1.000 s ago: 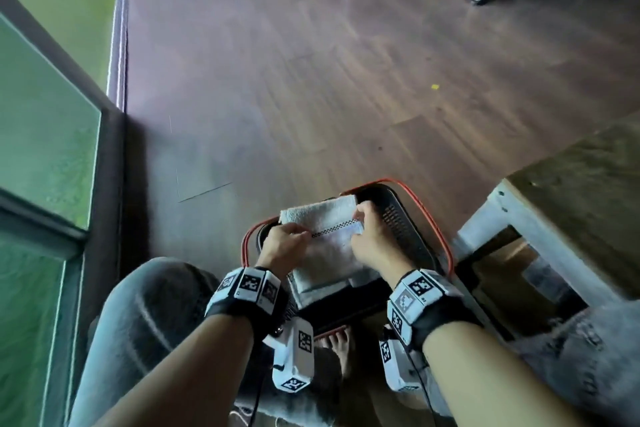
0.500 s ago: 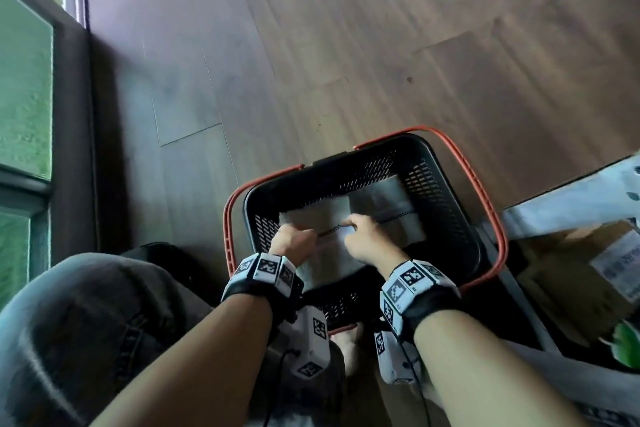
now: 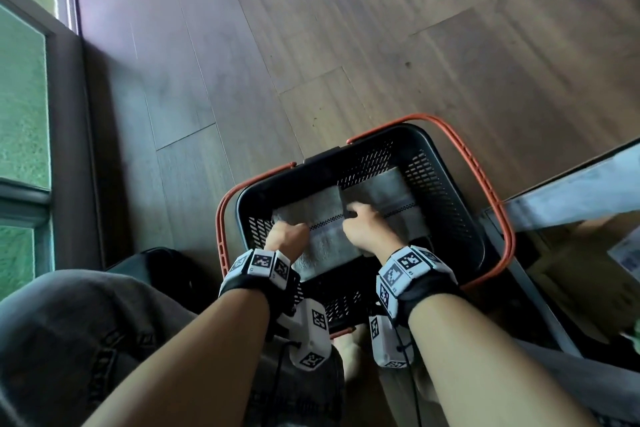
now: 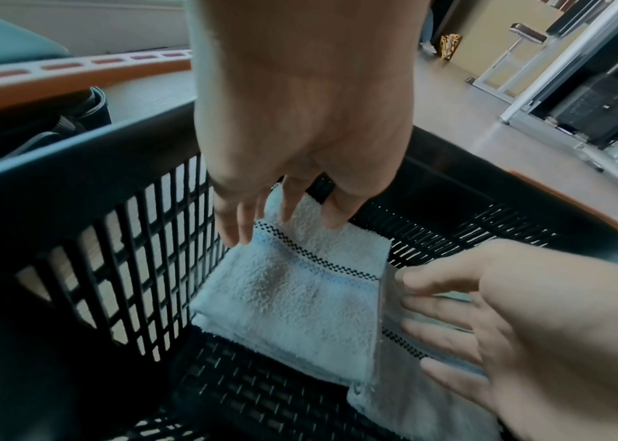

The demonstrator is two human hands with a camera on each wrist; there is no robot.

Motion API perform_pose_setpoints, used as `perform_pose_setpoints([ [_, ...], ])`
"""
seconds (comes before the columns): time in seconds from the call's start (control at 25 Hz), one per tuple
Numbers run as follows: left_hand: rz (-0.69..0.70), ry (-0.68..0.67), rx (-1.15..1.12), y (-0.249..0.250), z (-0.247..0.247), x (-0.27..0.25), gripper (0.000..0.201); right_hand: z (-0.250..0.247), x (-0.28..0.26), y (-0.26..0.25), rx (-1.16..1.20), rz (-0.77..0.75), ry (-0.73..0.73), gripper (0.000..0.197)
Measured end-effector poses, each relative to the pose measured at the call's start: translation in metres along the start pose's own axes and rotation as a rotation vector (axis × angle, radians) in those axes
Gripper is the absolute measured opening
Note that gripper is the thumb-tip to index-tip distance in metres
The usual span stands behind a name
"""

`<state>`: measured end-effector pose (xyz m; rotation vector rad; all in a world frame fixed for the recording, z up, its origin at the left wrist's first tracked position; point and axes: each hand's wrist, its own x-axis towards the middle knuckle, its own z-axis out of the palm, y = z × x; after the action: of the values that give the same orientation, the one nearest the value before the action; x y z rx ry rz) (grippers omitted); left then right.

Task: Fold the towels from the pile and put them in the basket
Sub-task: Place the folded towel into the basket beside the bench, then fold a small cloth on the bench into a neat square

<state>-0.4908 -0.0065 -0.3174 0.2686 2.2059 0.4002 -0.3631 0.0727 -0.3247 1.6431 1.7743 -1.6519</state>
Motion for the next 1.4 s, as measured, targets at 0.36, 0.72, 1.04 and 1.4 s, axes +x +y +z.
perform_pose_setpoints([
  [0.36,0.232,-0.146,-0.055,0.059,-0.022,-0.067,0.021,-0.059,-0.061,-0.024,0.071,-0.123,0.2,0.019],
  [0.72,0.587,-0.278,-0.081,0.137,-0.053,-0.224,0.012,-0.141,-0.215,-0.052,0.15,-0.339,0.613,0.019],
  [1.04,0.9,-0.401,0.03,0.166,-0.038,-0.355,0.014,-0.187,-0.344,-0.001,0.345,-0.352,0.872,0.019],
  [1.4,1.117,-0.742,0.246,0.161,0.067,-0.448,0.019,-0.21,-0.442,0.114,0.42,-0.118,1.143,0.016],
])
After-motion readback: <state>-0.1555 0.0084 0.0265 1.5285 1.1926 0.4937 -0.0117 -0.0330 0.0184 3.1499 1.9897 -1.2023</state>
